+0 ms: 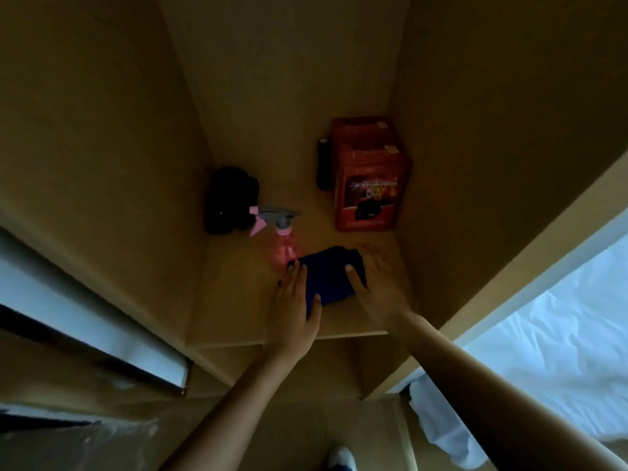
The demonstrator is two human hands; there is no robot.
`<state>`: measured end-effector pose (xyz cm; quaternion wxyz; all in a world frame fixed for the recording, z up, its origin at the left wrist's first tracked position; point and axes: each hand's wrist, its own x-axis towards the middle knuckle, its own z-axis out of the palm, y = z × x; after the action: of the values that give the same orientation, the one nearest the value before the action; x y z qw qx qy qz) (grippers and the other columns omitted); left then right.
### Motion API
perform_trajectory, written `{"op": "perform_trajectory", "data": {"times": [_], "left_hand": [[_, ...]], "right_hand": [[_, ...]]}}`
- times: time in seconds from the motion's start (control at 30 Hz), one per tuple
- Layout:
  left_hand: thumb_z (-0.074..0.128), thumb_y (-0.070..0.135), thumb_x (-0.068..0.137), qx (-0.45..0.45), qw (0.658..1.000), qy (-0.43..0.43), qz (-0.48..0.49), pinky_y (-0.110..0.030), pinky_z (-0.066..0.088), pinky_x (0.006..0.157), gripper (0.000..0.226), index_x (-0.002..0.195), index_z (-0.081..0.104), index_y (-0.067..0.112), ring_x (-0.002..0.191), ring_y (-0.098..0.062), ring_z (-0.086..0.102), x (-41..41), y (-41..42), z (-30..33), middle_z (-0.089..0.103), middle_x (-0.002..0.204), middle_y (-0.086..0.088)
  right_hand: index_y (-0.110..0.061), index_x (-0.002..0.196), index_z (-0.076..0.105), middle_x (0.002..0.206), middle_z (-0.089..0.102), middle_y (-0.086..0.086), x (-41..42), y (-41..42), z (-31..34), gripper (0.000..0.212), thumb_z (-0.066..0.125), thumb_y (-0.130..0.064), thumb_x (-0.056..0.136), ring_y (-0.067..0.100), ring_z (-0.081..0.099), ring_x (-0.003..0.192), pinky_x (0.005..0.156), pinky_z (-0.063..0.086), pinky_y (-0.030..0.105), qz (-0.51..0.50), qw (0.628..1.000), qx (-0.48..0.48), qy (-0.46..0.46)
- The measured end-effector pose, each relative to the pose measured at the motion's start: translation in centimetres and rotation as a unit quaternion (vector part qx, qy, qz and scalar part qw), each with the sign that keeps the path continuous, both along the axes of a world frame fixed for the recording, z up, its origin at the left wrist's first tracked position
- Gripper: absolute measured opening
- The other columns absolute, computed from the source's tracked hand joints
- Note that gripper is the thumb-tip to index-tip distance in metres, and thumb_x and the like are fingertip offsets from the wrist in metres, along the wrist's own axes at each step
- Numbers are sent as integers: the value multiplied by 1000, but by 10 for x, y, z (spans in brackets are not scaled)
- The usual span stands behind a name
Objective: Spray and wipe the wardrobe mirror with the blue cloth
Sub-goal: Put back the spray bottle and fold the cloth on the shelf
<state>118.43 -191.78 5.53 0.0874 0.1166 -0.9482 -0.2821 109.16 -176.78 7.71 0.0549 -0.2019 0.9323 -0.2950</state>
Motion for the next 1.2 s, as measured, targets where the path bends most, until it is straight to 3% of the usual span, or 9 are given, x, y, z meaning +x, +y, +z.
{"op": "perform_trajectory", "data": {"times": [0.2,0.47,0.57,0.67,0.73,0.87,0.97,1.07,1.2], "left_hand": [[37,33,102,-3,1000,-28,14,-35,9,121,58,153,16,14,149,-12,2,-19,6,-16,7,161,2],[49,36,98,94,990,42,99,-20,31,107,54,142,40,6,132,-17,40,-35,4,-16,40,146,-8],[66,28,90,189,965,75,168,0,36,84,51,129,48,1,99,-1,51,-41,0,-11,54,118,-4],[75,33,81,245,945,30,214,-15,48,79,53,116,53,0,97,-22,62,-49,-11,-19,63,106,-11],[78,33,78,253,945,-2,208,-32,53,82,46,108,55,7,96,-23,63,-51,-17,-21,64,100,-5],[79,18,78,355,924,-21,141,-10,48,70,35,101,54,23,85,2,57,-47,-20,-11,56,92,19],[78,17,79,320,942,-30,94,-13,48,74,27,92,56,26,86,3,56,-41,-23,-12,57,95,15],[75,15,79,256,965,-24,49,-15,43,81,27,82,52,29,92,-8,55,-31,-26,-12,55,101,2],[72,7,81,308,951,-36,-12,-7,39,80,27,78,50,22,94,10,53,-10,-34,-1,58,93,13]], "right_hand": [[-13,147,36,150,41,7,-18,-3,-24,56,31,-46,102,23,40,137,112,34,43,-36,999,-14,-34],[-8,140,45,136,55,12,-43,-16,-56,73,45,-61,89,29,52,124,103,43,48,-90,988,-51,-118],[-5,145,36,139,51,14,-50,-20,-40,74,71,-32,87,30,48,128,106,42,44,-142,967,-129,-170],[-6,145,36,143,46,9,-61,-12,-29,76,77,-12,82,27,46,130,95,44,30,-171,919,-198,-296],[-11,135,51,137,52,5,-67,-3,-25,63,79,-8,78,25,52,121,84,46,26,-159,896,-214,-356],[-25,102,60,114,53,-4,-60,11,-23,37,76,-3,77,19,51,107,73,46,24,-126,902,-207,-358],[-24,88,60,109,55,-7,-50,16,-21,32,74,3,76,22,50,113,81,47,33,-112,910,-243,-316],[-22,84,61,105,58,-7,-40,17,-7,34,71,9,74,21,52,111,82,46,35,-91,901,-298,-304],[-18,91,64,104,61,-10,-27,21,26,40,64,18,75,1,58,98,81,52,22,-13,889,-344,-301]]}}
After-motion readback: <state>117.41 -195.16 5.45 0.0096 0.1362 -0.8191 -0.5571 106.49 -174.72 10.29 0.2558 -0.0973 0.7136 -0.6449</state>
